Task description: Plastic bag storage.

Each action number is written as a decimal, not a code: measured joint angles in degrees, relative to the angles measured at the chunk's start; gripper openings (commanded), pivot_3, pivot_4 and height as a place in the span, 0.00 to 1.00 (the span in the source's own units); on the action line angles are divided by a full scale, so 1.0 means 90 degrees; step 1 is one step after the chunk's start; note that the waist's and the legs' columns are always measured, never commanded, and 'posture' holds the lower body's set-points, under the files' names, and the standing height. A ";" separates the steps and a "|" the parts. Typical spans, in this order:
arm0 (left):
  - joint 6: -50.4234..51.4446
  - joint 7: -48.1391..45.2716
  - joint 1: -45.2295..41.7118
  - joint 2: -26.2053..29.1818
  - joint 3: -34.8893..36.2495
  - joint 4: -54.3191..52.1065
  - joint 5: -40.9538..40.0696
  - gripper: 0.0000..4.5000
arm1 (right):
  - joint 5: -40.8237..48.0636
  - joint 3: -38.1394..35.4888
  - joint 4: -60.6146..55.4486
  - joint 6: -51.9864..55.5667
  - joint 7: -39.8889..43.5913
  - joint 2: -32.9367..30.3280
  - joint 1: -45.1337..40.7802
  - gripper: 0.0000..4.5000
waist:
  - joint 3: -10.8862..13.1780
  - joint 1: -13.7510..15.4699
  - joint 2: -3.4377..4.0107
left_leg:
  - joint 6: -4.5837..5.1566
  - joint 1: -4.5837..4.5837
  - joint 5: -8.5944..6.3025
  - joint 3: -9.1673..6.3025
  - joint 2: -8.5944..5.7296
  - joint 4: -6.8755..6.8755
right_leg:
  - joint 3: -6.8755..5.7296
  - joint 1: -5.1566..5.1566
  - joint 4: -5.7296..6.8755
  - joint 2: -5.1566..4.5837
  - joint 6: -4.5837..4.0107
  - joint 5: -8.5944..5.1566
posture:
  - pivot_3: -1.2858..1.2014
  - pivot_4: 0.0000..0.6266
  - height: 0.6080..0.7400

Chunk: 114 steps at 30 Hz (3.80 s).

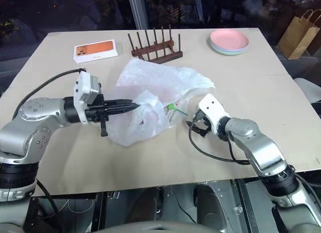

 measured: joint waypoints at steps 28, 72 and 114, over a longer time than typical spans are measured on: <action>-0.0251 0.0137 0.0445 0.0034 0.0266 -0.0137 0.0098 0.00 | -0.1217 0.0442 0.2087 -0.1236 0.0977 0.0924 -0.1023 0.02 | 0.0000 -0.0021 0.0000 | 0.0000 0.0000 0.0000 -0.0001 -0.0001 -0.0004 | -0.0001 -0.0005 0.0007 0.0001 -0.0001 0.0028 | 0.52 0.24 1.00; -0.0241 0.0777 0.1561 -0.0213 0.0886 -0.0709 -0.0027 0.00 | -0.2197 -0.0743 0.7211 -0.3576 0.0362 0.1735 -0.3892 0.49 | 0.0001 -0.0031 0.0001 | -0.0003 -0.0011 0.0001 0.0012 0.0000 -0.0032 | 0.0015 -0.0034 0.0011 0.0002 -0.0012 0.0031 | 0.52 0.24 1.00; -0.0555 0.0896 -0.0071 -0.0013 -0.1833 -0.0589 0.1691 0.72 | -0.2229 -0.0981 0.7247 -0.3891 0.0430 0.1688 -0.4009 0.00 | 0.0006 -0.0149 0.0017 | -0.0003 -0.0004 0.0002 0.0022 -0.0002 -0.0030 | 0.0036 -0.0041 0.0022 0.0010 -0.0013 0.0032 | 0.52 0.24 1.00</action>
